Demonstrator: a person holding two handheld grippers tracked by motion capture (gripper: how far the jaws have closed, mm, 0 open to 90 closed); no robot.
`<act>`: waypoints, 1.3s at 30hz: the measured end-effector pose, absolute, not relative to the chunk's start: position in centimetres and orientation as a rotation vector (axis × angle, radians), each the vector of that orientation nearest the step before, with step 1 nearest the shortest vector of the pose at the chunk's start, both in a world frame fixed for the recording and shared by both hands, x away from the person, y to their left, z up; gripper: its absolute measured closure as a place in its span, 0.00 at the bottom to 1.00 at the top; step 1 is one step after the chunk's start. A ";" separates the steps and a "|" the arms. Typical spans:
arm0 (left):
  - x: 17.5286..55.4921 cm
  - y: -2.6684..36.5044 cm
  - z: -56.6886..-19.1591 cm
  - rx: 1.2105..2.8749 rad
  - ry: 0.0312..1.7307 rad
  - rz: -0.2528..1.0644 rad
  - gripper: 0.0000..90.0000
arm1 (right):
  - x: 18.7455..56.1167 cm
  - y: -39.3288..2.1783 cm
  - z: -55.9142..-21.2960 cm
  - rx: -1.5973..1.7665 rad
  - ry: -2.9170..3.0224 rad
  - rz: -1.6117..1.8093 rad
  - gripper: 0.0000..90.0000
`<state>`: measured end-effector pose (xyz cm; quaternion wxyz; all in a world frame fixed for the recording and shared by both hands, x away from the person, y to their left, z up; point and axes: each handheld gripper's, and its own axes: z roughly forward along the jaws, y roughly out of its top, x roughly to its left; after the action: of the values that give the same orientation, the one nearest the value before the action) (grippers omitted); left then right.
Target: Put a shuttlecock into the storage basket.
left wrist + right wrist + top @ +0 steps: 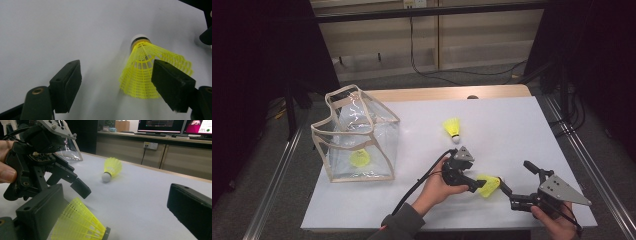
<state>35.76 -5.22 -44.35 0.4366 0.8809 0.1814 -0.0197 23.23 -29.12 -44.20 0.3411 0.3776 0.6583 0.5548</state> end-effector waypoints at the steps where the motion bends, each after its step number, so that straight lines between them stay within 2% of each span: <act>1: 35.8 -5.3 -44.4 2.192 0.445 -0.051 0.27 | 23.2 -29.1 -44.2 0.983 1.712 1.444 0.01; 23: 35.6 -6.8 -44.9 2.207 0.377 -0.069 0.44 | 23.2 -29.2 -44.2 0.984 1.707 1.443 0.01; 39: 35.4 -8.5 -45.4 2.202 0.321 -0.137 0.65 | 23.2 -29.3 -44.2 0.985 1.706 1.441 0.01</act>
<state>35.42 -8.47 -45.39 0.4404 0.8867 0.1292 -0.0553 23.21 -29.27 -44.18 0.3433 0.3792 0.6565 0.5545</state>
